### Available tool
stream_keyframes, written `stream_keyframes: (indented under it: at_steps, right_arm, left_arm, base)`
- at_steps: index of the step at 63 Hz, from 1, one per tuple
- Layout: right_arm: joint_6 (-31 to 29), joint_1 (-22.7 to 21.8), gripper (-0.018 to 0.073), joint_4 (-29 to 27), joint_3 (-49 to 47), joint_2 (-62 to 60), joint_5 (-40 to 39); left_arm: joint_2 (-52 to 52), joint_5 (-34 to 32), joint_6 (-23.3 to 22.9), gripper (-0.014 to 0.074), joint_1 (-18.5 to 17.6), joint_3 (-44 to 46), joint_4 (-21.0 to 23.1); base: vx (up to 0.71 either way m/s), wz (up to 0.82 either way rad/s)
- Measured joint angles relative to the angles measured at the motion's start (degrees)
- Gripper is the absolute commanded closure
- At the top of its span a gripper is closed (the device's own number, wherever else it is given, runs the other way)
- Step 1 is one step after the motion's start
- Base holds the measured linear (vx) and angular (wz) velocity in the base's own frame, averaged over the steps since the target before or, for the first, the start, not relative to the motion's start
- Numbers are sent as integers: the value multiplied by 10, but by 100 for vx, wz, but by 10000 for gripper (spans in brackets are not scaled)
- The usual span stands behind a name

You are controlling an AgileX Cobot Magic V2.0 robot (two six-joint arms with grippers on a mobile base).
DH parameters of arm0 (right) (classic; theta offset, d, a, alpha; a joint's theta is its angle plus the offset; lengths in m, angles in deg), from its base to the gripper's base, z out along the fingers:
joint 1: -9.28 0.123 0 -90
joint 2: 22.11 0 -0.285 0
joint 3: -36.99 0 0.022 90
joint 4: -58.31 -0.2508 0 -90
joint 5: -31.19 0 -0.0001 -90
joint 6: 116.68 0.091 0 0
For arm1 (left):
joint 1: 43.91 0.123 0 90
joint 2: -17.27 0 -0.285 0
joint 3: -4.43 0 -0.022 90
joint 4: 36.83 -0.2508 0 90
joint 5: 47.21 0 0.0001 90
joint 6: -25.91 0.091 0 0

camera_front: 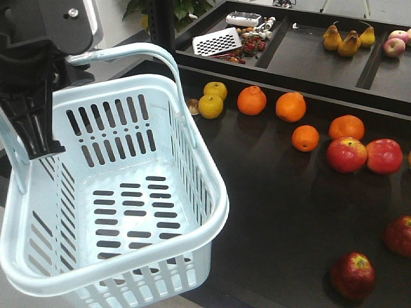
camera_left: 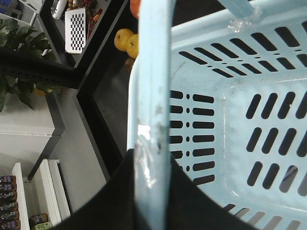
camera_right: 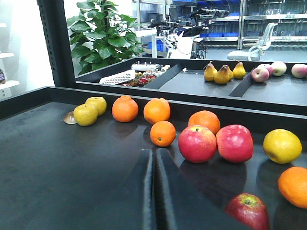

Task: Pick three apples into basket with both arms
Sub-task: 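Drive the base up to the fruit table holding the basket with the left gripper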

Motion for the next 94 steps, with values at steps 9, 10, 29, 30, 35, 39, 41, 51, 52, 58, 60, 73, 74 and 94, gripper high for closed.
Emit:
stream_keyframes:
  at_steps: [9,10,29,30,35,39,41,51,52,58,60,73,74,94]
  right_arm:
    - [0,0,568,0,0,0,0]
    - [0,0,568,0,0,0,0]
    - [0,0,568,0,0,0,0]
    - [0,0,568,0,0,0,0]
    - [0,0,568,0,0,0,0]
    - [0,0,568,0,0,0,0]
    - [0,0,568,0,0,0,0]
    - [0,0,568,0,0,0,0]
    - [0,0,568,0,0,0,0]
    - [0,0,568,0,0,0,0]
    - [0,0,568,0,0,0,0]
    - [0,0,568,0,0,0,0]
    - [0,0,568,0,0,0,0]
    - [0,0,568,0,0,0,0]
  left_arm:
    - [0,0,0,603,0,0,1]
    - [0,0,0,603,0,0,1]
    - [0,0,0,603,0,0,1]
    - [0,0,0,603,0,0,1]
    - [0,0,0,603,0,0,1]
    - [0,0,0,603,0,0,1]
    - [0,0,0,603,0,0,1]
    - [0,1,0,603,0,0,0]
    - [0,1,0,603,0,0,-1]
    - [1,6,0,603,0,0,-2]
    - [1,8,0,603,0,0,-2]
    - [-1,5,0,603,0,0,19]
    - [-1,5,0,603,0,0,19]
    - [-1,5,0,603,0,0,17]
  base:
    - [0,2]
    - [1,4]
    - [0,2]
    - [0,0]
    - [0,1]
    - [0,0]
    - [0,0]
    - [1,-4]
    - [2,-9]
    - [5,-19]
    - [7,-35]
    - [10,-46]
    - [10,-38]
    - [6,-22]
